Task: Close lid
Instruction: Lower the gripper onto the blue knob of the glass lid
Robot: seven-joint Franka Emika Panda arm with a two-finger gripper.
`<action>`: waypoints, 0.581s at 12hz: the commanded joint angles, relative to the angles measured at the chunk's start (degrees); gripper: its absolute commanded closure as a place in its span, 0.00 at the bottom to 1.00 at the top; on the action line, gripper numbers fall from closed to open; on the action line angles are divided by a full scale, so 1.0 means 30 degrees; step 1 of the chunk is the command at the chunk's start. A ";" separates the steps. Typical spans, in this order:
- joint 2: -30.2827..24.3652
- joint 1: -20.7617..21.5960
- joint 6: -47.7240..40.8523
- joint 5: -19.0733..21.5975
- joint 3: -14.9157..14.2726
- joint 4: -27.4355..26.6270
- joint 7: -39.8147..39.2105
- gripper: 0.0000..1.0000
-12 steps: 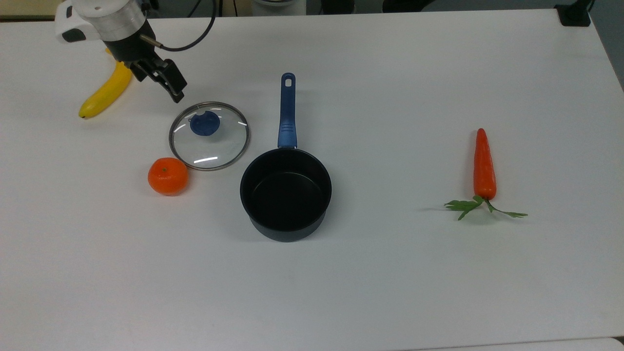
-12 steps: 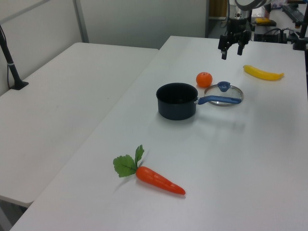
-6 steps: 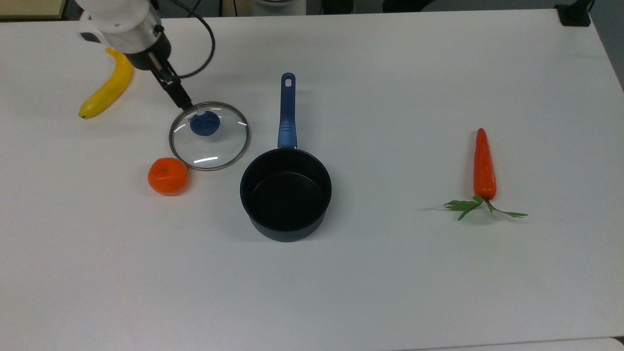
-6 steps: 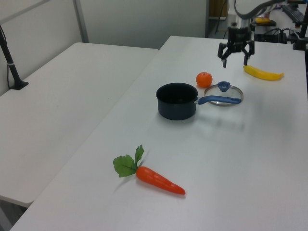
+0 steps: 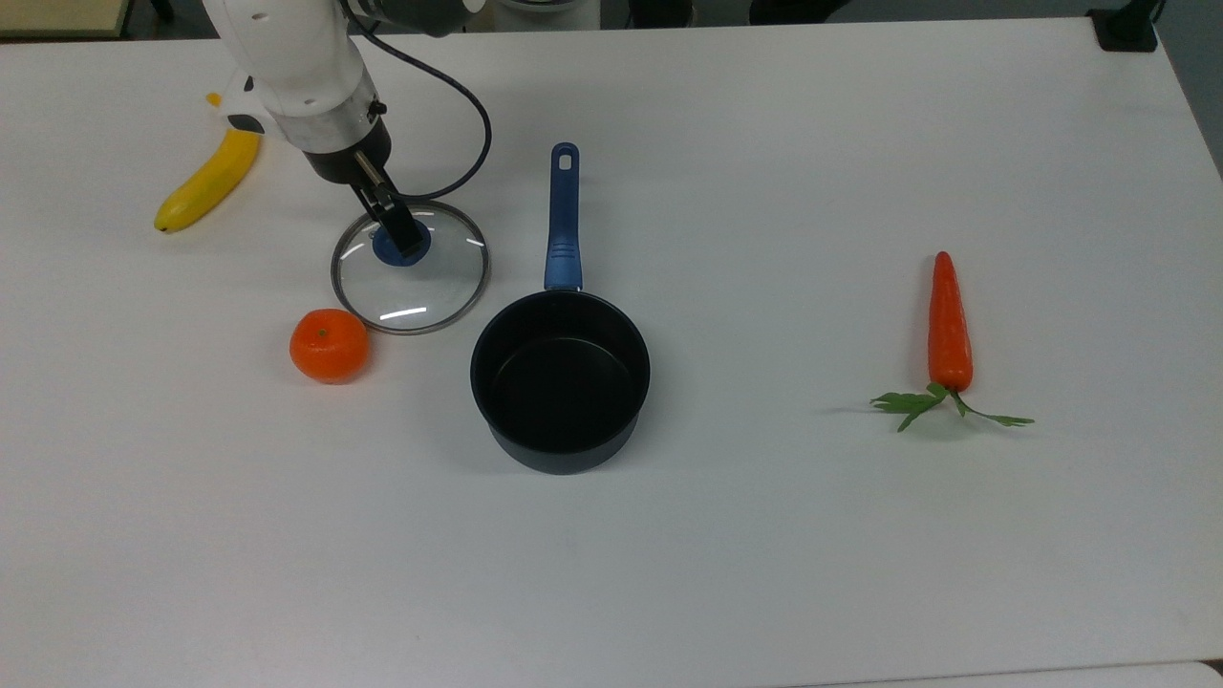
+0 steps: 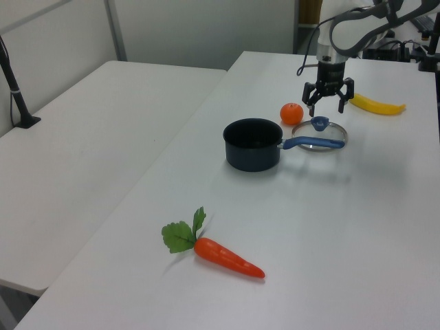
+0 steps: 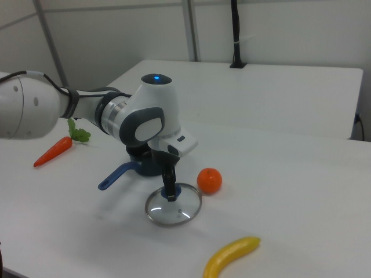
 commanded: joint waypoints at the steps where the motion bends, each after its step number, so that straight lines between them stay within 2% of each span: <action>1: 0.0121 0.0168 0.0882 -0.0335 0.0031 -0.0324 0.0832 0.00; 7: 0.0590 0.0168 0.1644 -0.0335 0.0031 -0.0382 0.1067 0.02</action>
